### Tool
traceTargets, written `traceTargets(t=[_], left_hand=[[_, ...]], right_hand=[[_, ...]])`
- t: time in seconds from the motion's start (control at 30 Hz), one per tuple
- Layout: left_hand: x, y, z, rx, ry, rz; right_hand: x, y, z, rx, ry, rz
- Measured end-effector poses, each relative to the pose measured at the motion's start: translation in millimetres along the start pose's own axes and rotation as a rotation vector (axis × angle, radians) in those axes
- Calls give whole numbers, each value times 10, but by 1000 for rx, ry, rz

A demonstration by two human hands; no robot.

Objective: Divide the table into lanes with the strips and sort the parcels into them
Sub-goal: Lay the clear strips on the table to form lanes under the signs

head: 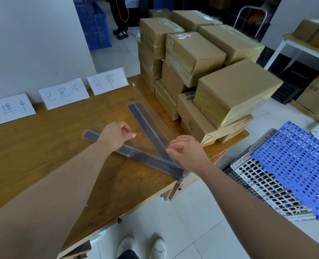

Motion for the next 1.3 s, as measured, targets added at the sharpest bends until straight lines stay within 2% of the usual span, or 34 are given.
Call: traceTargets(t=[0.1,0.27,0.5,0.7,0.87,1.13,1.3], left_hand=[[-54,-32,55,13,-2,-26],[-111,91,178,28,-8,-36],[-206,536,471,-33,-27,21],[-364,1308,995,-34,-189,135],[-622,2259,1496,-1,-355,330],[-981,3502,1947,147,-452,469],[-1051,3999,2021,123,-414,481]], right_hand=[[72,102,-57,-9,27,23],[210,388,-205,49,189,39],[482,838,-479,-29,106,127],[707,1328,-907,-64,107,113],[822,1802,-1300,-44,73,40],[894,2464,-1976,13,33,-69],[925,2768,-2306,70,16,-110]])
Point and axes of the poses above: each hand's wrist, its own x-axis towards the middle knuckle, its own z-axis out of the back of the hand, y = z × x, the point moved 8 cm from there along x, towards the middle knuckle, and after that the axes turned 11 degrees about z, right-handed, at the moved point
